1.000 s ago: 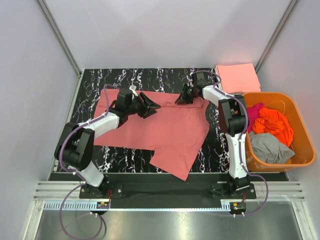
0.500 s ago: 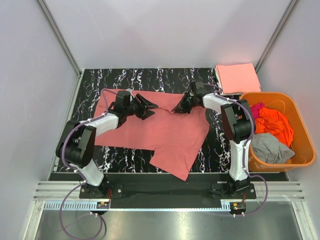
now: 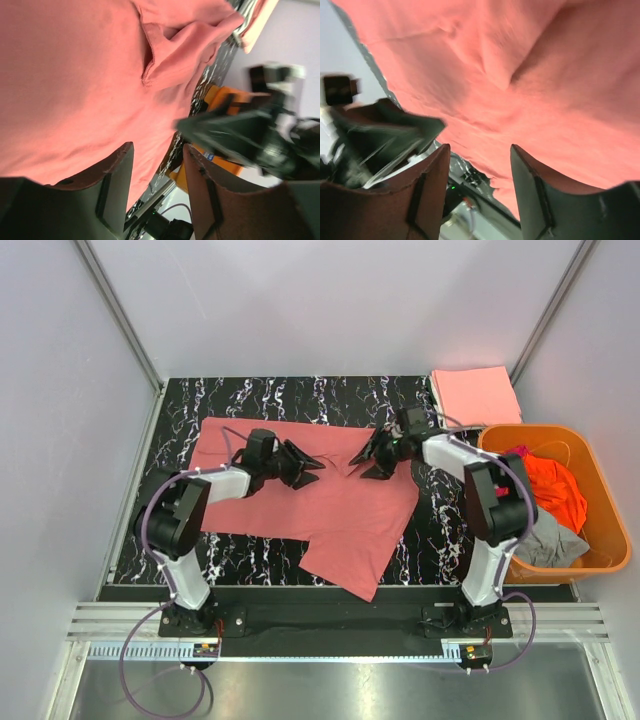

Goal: Fold and stack the t-shirts
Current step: Fold the tshirt

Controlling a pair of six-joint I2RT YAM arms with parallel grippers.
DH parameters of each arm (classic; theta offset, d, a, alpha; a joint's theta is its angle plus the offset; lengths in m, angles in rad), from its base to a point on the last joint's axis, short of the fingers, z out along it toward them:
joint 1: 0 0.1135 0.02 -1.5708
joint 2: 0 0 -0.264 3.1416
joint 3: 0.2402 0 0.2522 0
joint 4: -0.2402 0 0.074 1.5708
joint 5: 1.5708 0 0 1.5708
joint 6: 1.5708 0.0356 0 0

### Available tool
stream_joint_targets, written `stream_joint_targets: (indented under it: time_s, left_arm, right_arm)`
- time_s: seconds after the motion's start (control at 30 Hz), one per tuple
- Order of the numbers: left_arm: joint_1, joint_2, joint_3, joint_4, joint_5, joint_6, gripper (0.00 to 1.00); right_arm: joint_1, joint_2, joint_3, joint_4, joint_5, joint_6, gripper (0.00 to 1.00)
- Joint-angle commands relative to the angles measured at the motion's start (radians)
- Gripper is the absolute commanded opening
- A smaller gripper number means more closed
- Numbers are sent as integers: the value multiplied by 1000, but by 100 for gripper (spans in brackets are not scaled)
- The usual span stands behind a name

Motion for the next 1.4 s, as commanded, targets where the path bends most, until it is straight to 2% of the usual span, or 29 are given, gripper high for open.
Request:
stream_joint_targets:
  time_s: [0.0,0.17,0.23,0.43,0.63,1.03,1.37]
  left_arm:
    - [-40,59,98,61,11,10,46]
    - [-73,157,149,134,-17,-33,45]
    - [-75,179,156,145,-35,-33,49]
    - [-77,225,163,173,-80,-19,51]
    - [-92,271,195,200,-71,-32,52]
    - [-120,312,201,188,-98,-73,48]
    - [-132,357,268,171,-120,-102,44]
  right_arm:
    - [-90,-102,24,-78,34,-228,57]
    - [-175,-40,164,-164,83,-417,53]
    - [-212,-11,231,-167,75,-434,55]
    - [-242,133,438,-201,37,-492,56]
    - [-253,253,561,-212,2,-500,50]
    - [-267,262,540,-227,-6,-540,49]
    - [-270,277,532,-241,-17,-573,45]
